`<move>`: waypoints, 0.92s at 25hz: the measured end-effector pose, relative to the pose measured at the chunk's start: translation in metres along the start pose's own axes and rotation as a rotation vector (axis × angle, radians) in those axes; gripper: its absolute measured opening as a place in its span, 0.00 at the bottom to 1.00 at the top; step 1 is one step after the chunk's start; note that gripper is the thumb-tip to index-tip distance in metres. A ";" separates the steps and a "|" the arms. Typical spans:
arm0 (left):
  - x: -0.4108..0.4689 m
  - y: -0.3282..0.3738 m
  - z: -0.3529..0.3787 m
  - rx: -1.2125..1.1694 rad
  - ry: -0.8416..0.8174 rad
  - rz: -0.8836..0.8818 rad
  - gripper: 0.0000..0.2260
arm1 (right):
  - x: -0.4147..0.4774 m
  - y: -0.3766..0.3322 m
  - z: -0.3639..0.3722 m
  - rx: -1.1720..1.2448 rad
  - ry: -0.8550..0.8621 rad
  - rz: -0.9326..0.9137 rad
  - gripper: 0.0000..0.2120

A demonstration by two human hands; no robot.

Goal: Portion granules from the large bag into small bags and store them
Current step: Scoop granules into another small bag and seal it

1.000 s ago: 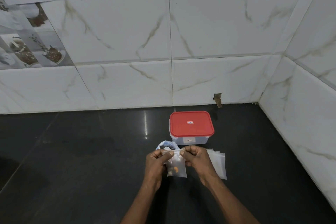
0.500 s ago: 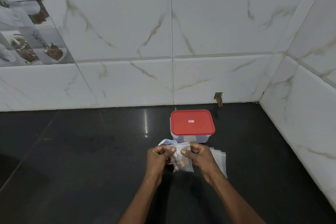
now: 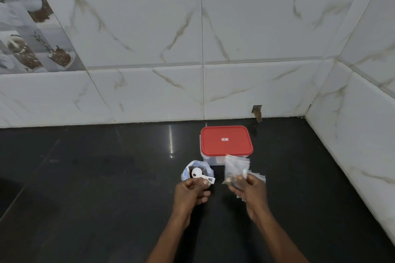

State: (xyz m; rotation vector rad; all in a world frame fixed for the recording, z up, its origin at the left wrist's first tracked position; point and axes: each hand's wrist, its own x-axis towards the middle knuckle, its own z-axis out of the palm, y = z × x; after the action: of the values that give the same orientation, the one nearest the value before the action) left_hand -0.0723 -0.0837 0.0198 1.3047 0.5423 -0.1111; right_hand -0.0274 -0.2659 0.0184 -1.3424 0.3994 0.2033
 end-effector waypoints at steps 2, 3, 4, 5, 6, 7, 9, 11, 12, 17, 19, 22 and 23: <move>-0.001 -0.002 -0.005 -0.008 0.054 0.034 0.05 | 0.013 0.006 -0.014 -0.100 0.149 -0.010 0.04; 0.000 -0.002 -0.007 0.000 0.074 0.045 0.04 | 0.016 0.007 -0.016 -0.175 0.184 0.003 0.04; 0.001 -0.003 -0.009 0.005 0.094 0.052 0.04 | 0.018 0.010 -0.014 -0.235 0.210 0.012 0.05; 0.002 -0.004 -0.010 0.004 0.109 0.055 0.04 | 0.018 0.012 -0.009 -0.279 0.215 0.023 0.06; 0.003 -0.004 -0.010 0.003 0.116 0.056 0.03 | 0.020 0.016 -0.001 -0.313 0.202 0.032 0.07; 0.004 -0.003 -0.009 0.005 0.115 0.054 0.03 | 0.020 0.020 0.008 -0.354 0.180 0.042 0.08; 0.004 -0.004 -0.008 0.018 0.105 0.050 0.03 | 0.021 0.024 0.026 -0.550 0.127 0.009 0.04; 0.003 -0.006 -0.008 0.040 0.109 0.042 0.03 | 0.023 0.026 0.035 -0.993 0.123 -0.096 0.07; 0.003 -0.008 -0.009 0.050 0.116 0.038 0.03 | 0.021 0.024 0.035 -1.187 0.135 -0.157 0.09; 0.000 -0.017 -0.016 0.058 0.136 0.014 0.04 | 0.028 0.009 -0.008 -1.352 0.392 -0.296 0.11; -0.002 -0.019 -0.017 0.064 0.131 0.005 0.04 | 0.038 0.007 -0.032 -1.252 0.450 -0.173 0.17; -0.003 -0.021 -0.011 0.069 0.103 -0.003 0.04 | 0.052 0.010 -0.050 -1.078 0.424 -0.045 0.19; -0.004 -0.021 -0.008 0.074 0.091 -0.004 0.04 | 0.054 0.011 -0.051 -0.996 0.427 -0.040 0.17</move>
State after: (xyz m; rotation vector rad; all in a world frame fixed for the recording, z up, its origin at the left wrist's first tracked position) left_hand -0.0864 -0.0832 0.0021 1.3862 0.6232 -0.0761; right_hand 0.0095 -0.3180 -0.0215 -2.3904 0.6702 0.0717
